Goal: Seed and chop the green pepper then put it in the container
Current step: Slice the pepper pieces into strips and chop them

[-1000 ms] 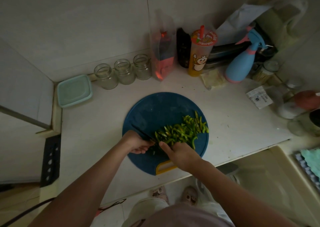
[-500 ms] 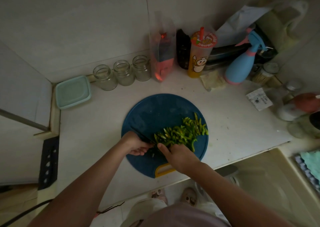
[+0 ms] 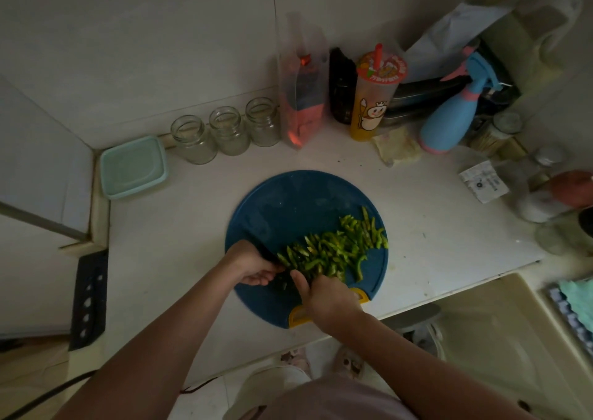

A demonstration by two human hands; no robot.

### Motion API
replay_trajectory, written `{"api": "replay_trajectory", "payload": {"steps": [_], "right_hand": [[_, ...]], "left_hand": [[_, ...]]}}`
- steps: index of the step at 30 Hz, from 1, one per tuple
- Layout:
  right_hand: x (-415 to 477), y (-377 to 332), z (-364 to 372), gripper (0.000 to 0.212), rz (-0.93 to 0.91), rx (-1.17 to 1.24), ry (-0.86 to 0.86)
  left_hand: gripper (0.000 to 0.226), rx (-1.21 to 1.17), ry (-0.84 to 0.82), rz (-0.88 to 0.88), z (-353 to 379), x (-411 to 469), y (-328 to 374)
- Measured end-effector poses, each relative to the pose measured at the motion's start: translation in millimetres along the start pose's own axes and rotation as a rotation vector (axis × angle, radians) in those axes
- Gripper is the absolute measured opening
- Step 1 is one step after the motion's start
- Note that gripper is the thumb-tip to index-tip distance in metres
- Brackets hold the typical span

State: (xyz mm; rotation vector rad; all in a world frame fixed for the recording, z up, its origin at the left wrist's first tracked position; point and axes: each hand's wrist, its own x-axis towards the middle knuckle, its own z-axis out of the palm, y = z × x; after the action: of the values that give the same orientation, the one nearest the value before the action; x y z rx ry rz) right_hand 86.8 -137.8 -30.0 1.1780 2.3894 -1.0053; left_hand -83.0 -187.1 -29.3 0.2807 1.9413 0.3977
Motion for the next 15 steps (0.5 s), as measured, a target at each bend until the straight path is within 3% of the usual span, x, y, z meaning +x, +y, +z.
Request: {"api": "replay_trajectory", "payload": {"steps": [5,10,15], "right_hand": [[10,-9,-4,0.066,0.038,0.153,-0.087],[12,-18,-6,0.066,0.075,0.188,-0.077],[2,-14,-7,0.068,0.069,0.213,-0.058]], "left_hand": [[0.026,0.070,0.034,0.068,1,-1,1],[0.025,0.279,0.314,0.335,7,-10,4],[0.021,0.095,0.383,0.410,9,-11,-6]]}}
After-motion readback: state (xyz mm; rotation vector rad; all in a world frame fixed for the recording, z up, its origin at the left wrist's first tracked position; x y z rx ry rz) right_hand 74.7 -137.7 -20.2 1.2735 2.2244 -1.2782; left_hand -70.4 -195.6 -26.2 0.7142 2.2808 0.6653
